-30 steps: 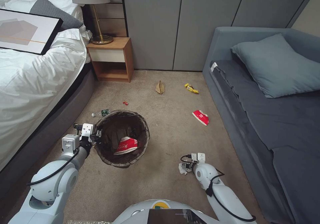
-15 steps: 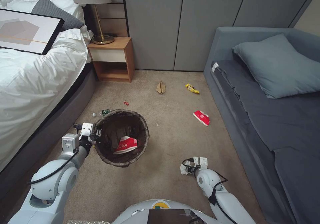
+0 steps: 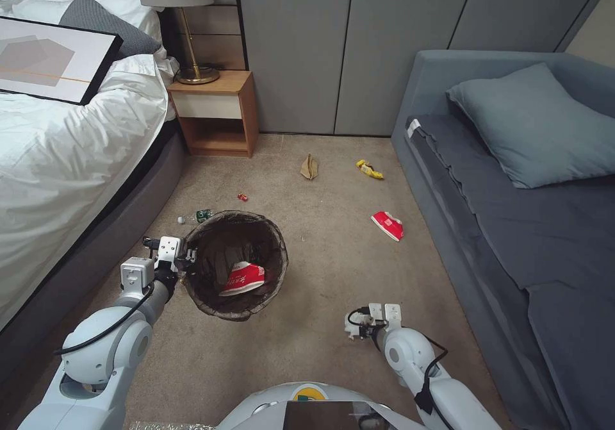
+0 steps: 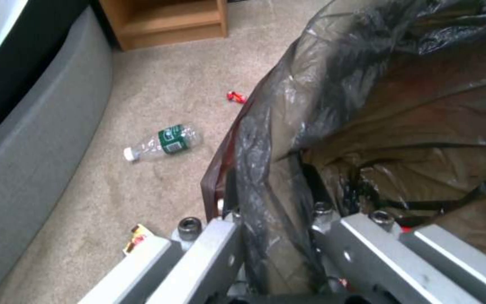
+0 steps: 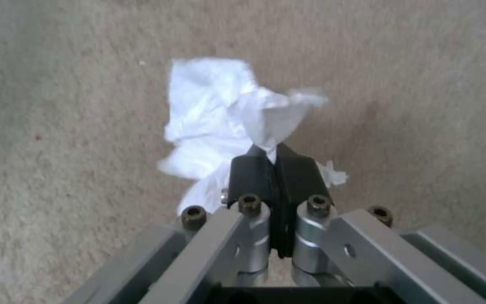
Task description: Pick up the trash bin, then pick up the garbage from the floor and place it into the trash bin.
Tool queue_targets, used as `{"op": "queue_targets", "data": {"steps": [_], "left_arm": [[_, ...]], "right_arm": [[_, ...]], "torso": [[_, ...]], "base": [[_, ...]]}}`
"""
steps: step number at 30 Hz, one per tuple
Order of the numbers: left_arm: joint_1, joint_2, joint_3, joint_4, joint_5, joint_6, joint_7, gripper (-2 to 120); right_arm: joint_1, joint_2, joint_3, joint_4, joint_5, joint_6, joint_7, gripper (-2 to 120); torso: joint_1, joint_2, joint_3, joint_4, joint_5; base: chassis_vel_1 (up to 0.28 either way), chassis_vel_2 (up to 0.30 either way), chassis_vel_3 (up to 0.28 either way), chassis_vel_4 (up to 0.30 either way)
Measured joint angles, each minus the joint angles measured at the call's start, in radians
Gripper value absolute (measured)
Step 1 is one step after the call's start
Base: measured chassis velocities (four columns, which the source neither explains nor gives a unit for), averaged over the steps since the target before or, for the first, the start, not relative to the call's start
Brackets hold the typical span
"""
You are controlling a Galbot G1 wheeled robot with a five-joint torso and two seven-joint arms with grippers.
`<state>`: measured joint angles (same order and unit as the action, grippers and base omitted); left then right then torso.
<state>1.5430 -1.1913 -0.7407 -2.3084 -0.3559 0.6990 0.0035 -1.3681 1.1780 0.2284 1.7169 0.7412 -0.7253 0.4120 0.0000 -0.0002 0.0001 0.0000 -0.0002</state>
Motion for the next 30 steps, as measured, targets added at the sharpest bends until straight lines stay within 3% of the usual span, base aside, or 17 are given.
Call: {"op": "queue_targets", "data": {"steps": [17, 25, 28, 30], "left_arm": [[0.006, 0.002, -0.002, -0.003, 0.01, 0.002, 0.003, 0], [0.007, 0.007, 0.003, -0.016, 0.009, 0.022, 0.0, 0], [0.011, 0.01, 0.004, -0.032, 0.002, 0.034, -0.011, 0], [0.012, 0.011, 0.005, -0.038, -0.003, 0.035, -0.016, 0]], "right_arm": [[-0.017, -0.057, 0.046, 0.135, 0.047, 0.01, 0.007, 0], [-0.044, -0.17, 0.098, 0.393, 0.159, 0.004, 0.008, 0], [-0.019, -0.252, 0.129, 0.554, 0.274, -0.01, 0.051, 0], [-0.005, -0.277, 0.137, 0.589, 0.306, -0.01, 0.061, 0]], "torso": [[0.0, 0.0, 0.0, 0.0, 0.0002], [0.0, 0.0, 0.0, -0.0001, 0.0001], [0.0, 0.0, 0.0, 0.0, 0.0001], [0.0, 0.0, 0.0, 0.0, 0.0001]], "base": [[0.0, 0.0, 0.0, 0.0], [0.0, 0.0, 0.0, 0.0], [0.0, 0.0, 0.0, 0.0], [0.0, 0.0, 0.0, 0.0]]}}
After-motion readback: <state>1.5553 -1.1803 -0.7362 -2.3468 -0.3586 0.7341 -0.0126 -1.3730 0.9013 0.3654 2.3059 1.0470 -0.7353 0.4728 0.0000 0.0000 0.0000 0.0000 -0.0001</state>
